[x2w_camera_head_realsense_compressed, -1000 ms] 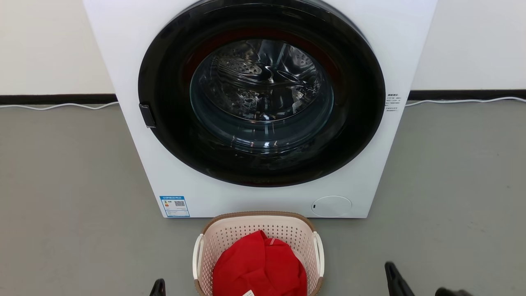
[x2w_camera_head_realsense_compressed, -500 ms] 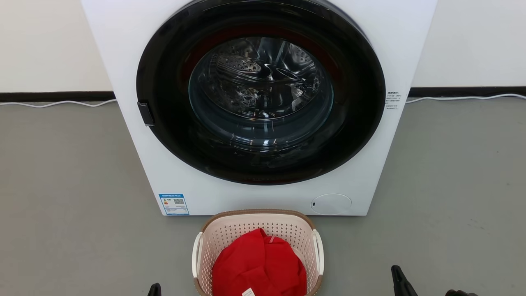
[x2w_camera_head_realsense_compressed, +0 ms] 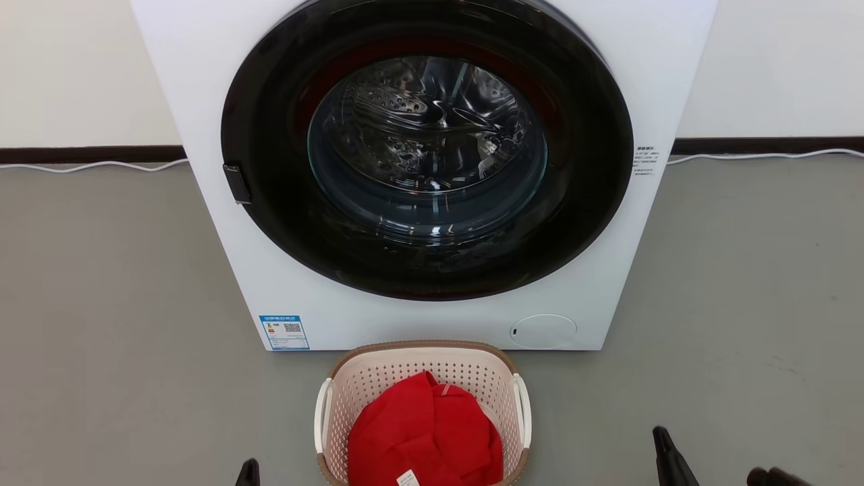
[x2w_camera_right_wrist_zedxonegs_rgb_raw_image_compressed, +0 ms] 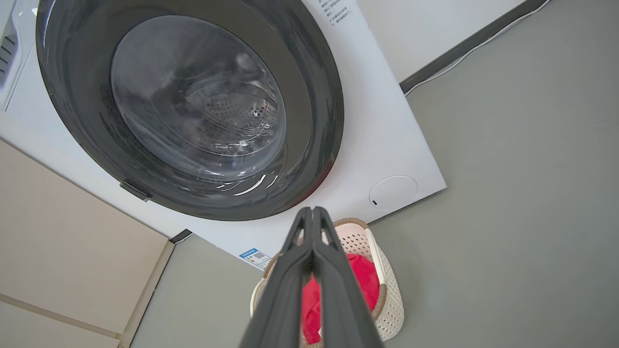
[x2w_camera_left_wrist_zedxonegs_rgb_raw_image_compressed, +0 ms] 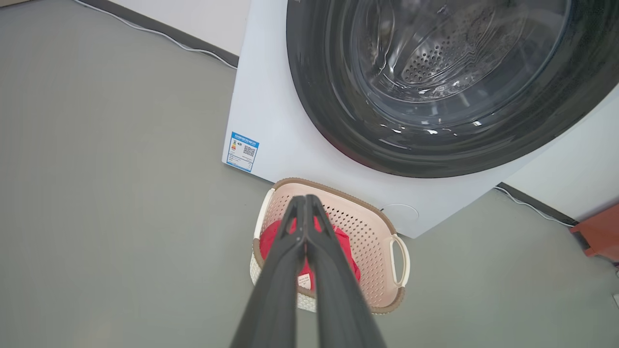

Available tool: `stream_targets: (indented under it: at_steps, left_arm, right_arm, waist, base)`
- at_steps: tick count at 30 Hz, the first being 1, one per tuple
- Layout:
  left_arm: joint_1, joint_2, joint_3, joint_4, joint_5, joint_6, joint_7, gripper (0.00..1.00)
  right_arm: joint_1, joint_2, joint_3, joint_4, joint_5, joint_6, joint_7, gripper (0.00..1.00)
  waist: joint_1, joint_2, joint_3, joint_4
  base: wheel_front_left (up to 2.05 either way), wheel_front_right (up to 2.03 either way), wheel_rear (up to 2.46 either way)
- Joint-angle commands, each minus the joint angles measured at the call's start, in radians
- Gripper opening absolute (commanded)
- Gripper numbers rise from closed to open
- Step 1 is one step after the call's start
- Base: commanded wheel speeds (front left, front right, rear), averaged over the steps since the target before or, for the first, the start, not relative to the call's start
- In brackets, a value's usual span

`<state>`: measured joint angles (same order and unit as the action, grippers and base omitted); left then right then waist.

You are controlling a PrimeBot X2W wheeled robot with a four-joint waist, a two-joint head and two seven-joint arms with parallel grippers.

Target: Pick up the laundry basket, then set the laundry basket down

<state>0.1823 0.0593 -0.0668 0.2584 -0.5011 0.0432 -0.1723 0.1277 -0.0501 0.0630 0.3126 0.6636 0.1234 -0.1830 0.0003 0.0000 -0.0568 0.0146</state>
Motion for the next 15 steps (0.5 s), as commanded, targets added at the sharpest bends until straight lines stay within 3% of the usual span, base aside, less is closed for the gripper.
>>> stream_targets:
  at_steps: [1, 15]
  left_arm:
    - [-0.055, 0.000, 0.015, -0.023, -0.022, -0.008, 0.006, 0.00]
    - [-0.090, -0.001, 0.039, -0.021, -0.181, -0.032, 0.047, 0.00]
  right_arm:
    - [-0.054, -0.009, -0.003, -0.027, 0.021, 0.002, 0.008, 0.00]
    - [-0.080, -0.012, -0.023, -0.033, 0.162, 0.003, 0.046, 0.00]
  waist:
    - [-0.0002, 0.0000, 0.000, 0.000]
    - [-0.0002, 0.0000, 0.009, -0.002]
  base:
    - [0.00, 0.00, 0.00]
    - [0.00, 0.00, 0.00]
